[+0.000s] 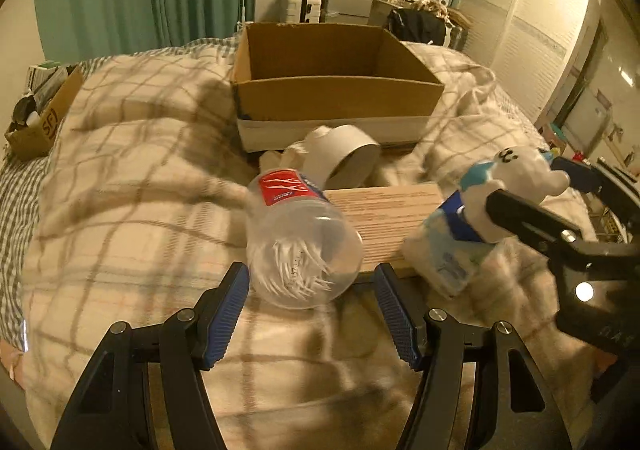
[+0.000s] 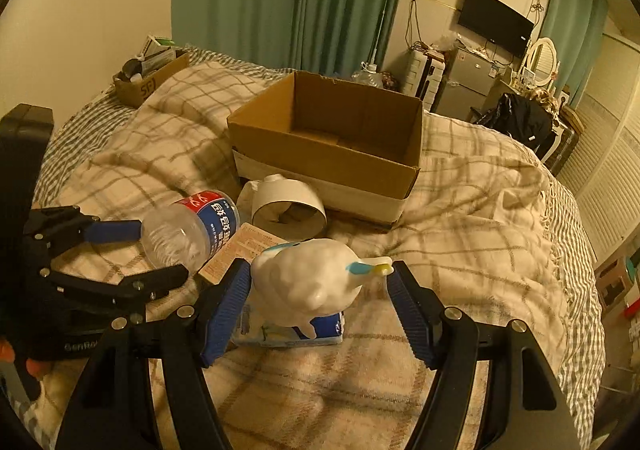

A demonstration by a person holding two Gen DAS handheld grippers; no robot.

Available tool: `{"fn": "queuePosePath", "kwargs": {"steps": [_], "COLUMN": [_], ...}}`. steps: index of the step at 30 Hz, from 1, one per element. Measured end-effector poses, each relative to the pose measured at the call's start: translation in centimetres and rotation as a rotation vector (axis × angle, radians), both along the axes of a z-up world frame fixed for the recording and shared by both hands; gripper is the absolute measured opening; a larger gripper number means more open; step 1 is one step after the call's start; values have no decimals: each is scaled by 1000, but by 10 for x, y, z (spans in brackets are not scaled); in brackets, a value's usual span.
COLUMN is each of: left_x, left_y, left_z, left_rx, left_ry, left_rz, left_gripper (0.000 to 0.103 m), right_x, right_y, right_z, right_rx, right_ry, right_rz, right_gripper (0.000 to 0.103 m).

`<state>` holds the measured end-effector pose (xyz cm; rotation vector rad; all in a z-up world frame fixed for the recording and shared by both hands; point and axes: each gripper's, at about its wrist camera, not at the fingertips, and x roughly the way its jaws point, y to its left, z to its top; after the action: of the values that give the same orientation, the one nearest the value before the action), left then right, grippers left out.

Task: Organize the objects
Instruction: 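Grasp the clear plastic jar with the left tool while the right tool grasps the white figurine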

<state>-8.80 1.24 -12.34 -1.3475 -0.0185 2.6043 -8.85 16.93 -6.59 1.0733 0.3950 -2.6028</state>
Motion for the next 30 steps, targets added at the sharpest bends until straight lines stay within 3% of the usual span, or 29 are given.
{"fn": "queuePosePath", "kwargs": {"steps": [4, 7, 12, 13, 14, 19, 22, 23, 25, 26, 27, 30], "left_x": [-13, -22, -17, -13, -8, -1, -1, -2, -3, -4, -4, -14], "left_y": [1, -4, 1, 1, 0, -4, -2, -2, 1, 2, 4, 14], "left_z": [-11, -19, -15, -12, -6, 4, 1, 0, -1, 0, 2, 3], "left_rx": [-48, -16, -46, -51, -61, -44, -69, -76, -94, -99, -105, -125], "left_ry": [-23, -62, -17, 1, 26, 37, 24, 21, 23, 39, 61, 68], "left_rz": [63, 85, 91, 93, 99, 93, 99, 99, 108, 116, 123, 110], "left_gripper": [66, 63, 59, 34, 0, 0, 5, 13, 50, 78, 84, 84], "right_x": [4, 8, 17, 20, 23, 37, 41, 41, 40, 39, 37, 26], "right_y": [1, 5, 9, 9, 10, 9, 7, 7, 8, 9, 10, 13], "right_z": [2, 4, 9, 11, 13, 25, 29, 29, 30, 29, 29, 24], "right_rx": [1, -2, 6, 5, 7, 9, 18, 21, 20, 20, 22, 35], "right_ry": [14, 19, 33, 38, 43, 77, 89, 91, 93, 94, 94, 88], "right_rz": [-3, -12, -34, -36, -37, -34, -33, -33, -33, -34, -37, -43], "right_gripper": [70, 70, 70, 70, 70, 70, 70, 70, 70, 70, 70, 70]}}
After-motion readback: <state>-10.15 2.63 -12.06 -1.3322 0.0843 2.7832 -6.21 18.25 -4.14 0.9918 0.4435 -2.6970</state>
